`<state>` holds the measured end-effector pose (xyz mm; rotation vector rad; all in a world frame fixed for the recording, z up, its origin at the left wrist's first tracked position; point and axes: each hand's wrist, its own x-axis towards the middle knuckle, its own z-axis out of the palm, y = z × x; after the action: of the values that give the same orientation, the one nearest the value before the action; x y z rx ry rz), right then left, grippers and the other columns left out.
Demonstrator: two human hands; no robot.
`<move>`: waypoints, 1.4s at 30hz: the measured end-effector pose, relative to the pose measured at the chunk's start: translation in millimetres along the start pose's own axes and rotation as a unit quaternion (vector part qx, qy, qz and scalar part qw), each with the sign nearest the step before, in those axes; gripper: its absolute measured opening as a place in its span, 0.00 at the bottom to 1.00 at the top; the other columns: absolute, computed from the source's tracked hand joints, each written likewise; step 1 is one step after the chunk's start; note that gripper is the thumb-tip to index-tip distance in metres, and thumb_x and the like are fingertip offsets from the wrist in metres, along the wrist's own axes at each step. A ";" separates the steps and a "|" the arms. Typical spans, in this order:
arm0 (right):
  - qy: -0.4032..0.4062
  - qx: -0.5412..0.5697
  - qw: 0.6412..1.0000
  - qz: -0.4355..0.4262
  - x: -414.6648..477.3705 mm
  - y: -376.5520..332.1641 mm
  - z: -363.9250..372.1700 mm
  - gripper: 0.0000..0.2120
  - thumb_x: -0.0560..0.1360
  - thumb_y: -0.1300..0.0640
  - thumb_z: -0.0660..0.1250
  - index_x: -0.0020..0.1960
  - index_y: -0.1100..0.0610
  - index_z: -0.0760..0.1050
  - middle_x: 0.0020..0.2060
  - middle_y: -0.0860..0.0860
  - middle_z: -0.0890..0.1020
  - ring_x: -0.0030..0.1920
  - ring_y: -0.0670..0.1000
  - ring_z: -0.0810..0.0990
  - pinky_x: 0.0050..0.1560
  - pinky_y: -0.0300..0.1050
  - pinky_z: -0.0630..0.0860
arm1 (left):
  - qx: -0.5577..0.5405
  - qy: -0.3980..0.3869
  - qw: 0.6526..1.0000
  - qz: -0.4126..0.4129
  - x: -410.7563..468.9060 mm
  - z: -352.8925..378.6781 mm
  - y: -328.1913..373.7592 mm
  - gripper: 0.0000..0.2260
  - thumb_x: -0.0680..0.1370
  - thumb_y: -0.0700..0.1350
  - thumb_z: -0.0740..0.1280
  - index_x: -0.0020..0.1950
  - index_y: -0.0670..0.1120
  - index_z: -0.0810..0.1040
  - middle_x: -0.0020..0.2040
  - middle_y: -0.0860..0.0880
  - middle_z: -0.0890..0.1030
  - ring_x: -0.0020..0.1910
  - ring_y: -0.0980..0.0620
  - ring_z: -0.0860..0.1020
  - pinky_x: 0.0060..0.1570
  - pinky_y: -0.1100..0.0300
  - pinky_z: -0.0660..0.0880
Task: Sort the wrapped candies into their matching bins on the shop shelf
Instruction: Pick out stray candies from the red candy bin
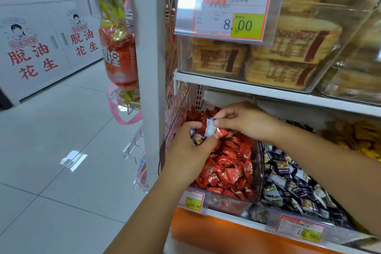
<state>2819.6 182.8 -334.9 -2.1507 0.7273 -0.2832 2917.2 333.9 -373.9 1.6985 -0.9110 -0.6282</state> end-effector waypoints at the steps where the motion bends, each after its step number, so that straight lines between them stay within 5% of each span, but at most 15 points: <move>1: -0.020 0.001 1.000 -0.003 -4.6 -2.5 4.8 0.02 0.74 0.56 0.71 0.45 0.51 0.81 0.38 0.46 0.85 0.38 0.47 0.83 0.46 0.43 0.81 | 0.019 0.008 1.000 0.019 0.9 1.5 0.0 0.10 0.75 0.54 0.70 0.54 0.56 0.74 0.43 0.58 0.77 0.37 0.63 0.75 0.35 0.72 0.68; 4: -0.029 -0.076 0.997 -0.014 -6.9 -7.3 9.3 0.04 0.74 0.52 0.70 0.47 0.50 0.83 0.40 0.42 0.84 0.41 0.41 0.81 0.44 0.30 0.76 | 0.088 0.061 0.993 0.050 5.8 2.1 -2.8 0.07 0.75 0.51 0.70 0.49 0.51 0.77 0.40 0.55 0.78 0.34 0.62 0.74 0.32 0.74 0.66; 7: -0.002 -0.196 0.981 0.014 12.1 -4.0 -3.5 0.13 0.77 0.42 0.62 0.57 0.45 0.78 0.52 0.45 0.82 0.51 0.48 0.81 0.54 0.40 0.76 | 0.101 0.088 0.990 0.038 8.3 -3.2 -7.2 0.06 0.76 0.51 0.70 0.45 0.51 0.75 0.37 0.51 0.79 0.30 0.60 0.73 0.31 0.71 0.68; 11: -0.144 -0.315 0.932 0.106 44.5 5.2 -1.8 0.35 0.72 0.39 0.68 0.74 0.48 0.61 0.72 0.50 0.66 0.69 0.53 0.68 0.66 0.44 0.65 | 0.095 0.083 0.990 0.057 2.5 -7.7 -13.9 0.05 0.76 0.50 0.68 0.45 0.53 0.73 0.34 0.51 0.77 0.32 0.58 0.74 0.31 0.68 0.68; 15: -0.236 -0.362 0.889 0.153 76.3 9.2 34.2 0.47 0.73 0.44 0.70 0.78 0.50 0.40 0.77 0.54 0.55 0.74 0.56 0.59 0.70 0.45 0.60 | 0.078 0.087 0.991 0.070 -3.4 -8.3 -21.5 0.05 0.77 0.49 0.68 0.45 0.53 0.73 0.29 0.53 0.74 0.25 0.60 0.70 0.27 0.69 0.65; 19: -0.227 -0.422 0.864 0.155 90.4 16.3 50.2 0.42 0.77 0.42 0.63 0.78 0.56 0.43 0.77 0.58 0.53 0.74 0.59 0.57 0.71 0.48 0.58 | 0.056 0.089 0.993 0.060 -4.1 -8.2 -22.8 0.05 0.77 0.48 0.69 0.43 0.53 0.73 0.30 0.55 0.75 0.27 0.62 0.71 0.28 0.70 0.66; 22: -0.158 -0.388 0.897 0.144 94.8 33.3 51.3 0.47 0.70 0.41 0.71 0.78 0.48 0.45 0.76 0.59 0.54 0.72 0.61 0.62 0.68 0.51 0.65 | 0.057 0.093 0.992 0.057 -5.0 -8.9 -21.9 0.05 0.76 0.49 0.69 0.43 0.53 0.73 0.33 0.54 0.76 0.29 0.62 0.72 0.30 0.70 0.68; 26: -0.108 -0.335 0.931 0.092 91.3 38.1 37.5 0.40 0.66 0.52 0.74 0.75 0.46 0.61 0.71 0.54 0.68 0.67 0.56 0.70 0.65 0.47 0.70 | 0.050 0.100 0.992 0.061 -7.6 -11.9 -22.1 0.05 0.76 0.50 0.69 0.44 0.52 0.74 0.34 0.52 0.77 0.30 0.58 0.73 0.31 0.67 0.69; 29: -0.084 -0.289 0.950 0.081 82.8 33.7 14.4 0.29 0.67 0.57 0.73 0.67 0.50 0.72 0.62 0.50 0.75 0.60 0.53 0.74 0.56 0.42 0.71 | 0.048 0.094 0.992 0.066 -11.7 -15.6 -22.7 0.04 0.76 0.49 0.69 0.45 0.52 0.75 0.36 0.51 0.77 0.31 0.53 0.74 0.31 0.63 0.70; 33: -0.033 -0.115 0.991 0.055 71.8 21.2 -12.7 0.13 0.72 0.69 0.67 0.56 0.65 0.77 0.38 0.49 0.77 0.37 0.41 0.76 0.35 0.30 0.71 | 0.051 0.067 0.995 0.062 -16.9 -21.1 -26.5 0.04 0.76 0.51 0.68 0.45 0.54 0.74 0.38 0.54 0.78 0.28 0.55 0.73 0.30 0.62 0.71; 35: -0.022 -0.079 0.994 0.070 75.4 15.7 -16.1 0.13 0.73 0.65 0.69 0.57 0.65 0.76 0.42 0.52 0.78 0.42 0.46 0.77 0.41 0.31 0.75 | 0.053 0.065 0.995 0.061 -16.6 -21.7 -25.7 0.04 0.76 0.50 0.68 0.44 0.54 0.74 0.36 0.54 0.78 0.28 0.54 0.73 0.29 0.61 0.70; 37: -0.014 -0.096 0.992 0.083 79.5 12.3 -13.0 0.19 0.69 0.55 0.73 0.58 0.61 0.77 0.51 0.55 0.80 0.52 0.52 0.77 0.58 0.44 0.75 | 0.053 0.066 0.995 0.060 -15.7 -21.3 -24.0 0.05 0.76 0.48 0.69 0.43 0.54 0.73 0.32 0.56 0.76 0.25 0.56 0.70 0.25 0.67 0.65; 38: -0.018 -0.116 0.990 0.080 81.0 10.4 -11.7 0.19 0.67 0.55 0.74 0.55 0.60 0.77 0.51 0.57 0.80 0.53 0.52 0.77 0.58 0.47 0.74 | 0.053 0.064 0.995 0.057 -15.5 -21.2 -22.8 0.06 0.76 0.48 0.69 0.42 0.54 0.73 0.30 0.58 0.76 0.24 0.58 0.69 0.25 0.69 0.64; 40: -0.038 -0.167 0.984 0.053 78.3 6.1 -10.9 0.09 0.68 0.62 0.73 0.46 0.59 0.76 0.43 0.57 0.79 0.43 0.51 0.76 0.46 0.43 0.73 | 0.053 0.060 0.995 0.054 -15.3 -21.9 -21.9 0.07 0.76 0.47 0.69 0.41 0.55 0.73 0.29 0.58 0.76 0.23 0.59 0.68 0.25 0.70 0.64; 42: -0.084 -0.237 0.966 0.067 70.9 1.4 -14.4 0.14 0.69 0.63 0.73 0.53 0.55 0.76 0.42 0.51 0.78 0.39 0.50 0.77 0.36 0.38 0.72 | 0.056 0.057 0.995 0.051 -15.6 -22.8 -23.3 0.06 0.76 0.47 0.69 0.42 0.55 0.73 0.31 0.57 0.77 0.25 0.60 0.70 0.26 0.70 0.66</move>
<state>2870.1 131.2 -330.2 -2.5166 0.9040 0.1638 2932.3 362.7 -389.6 1.7577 -0.9590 -0.4142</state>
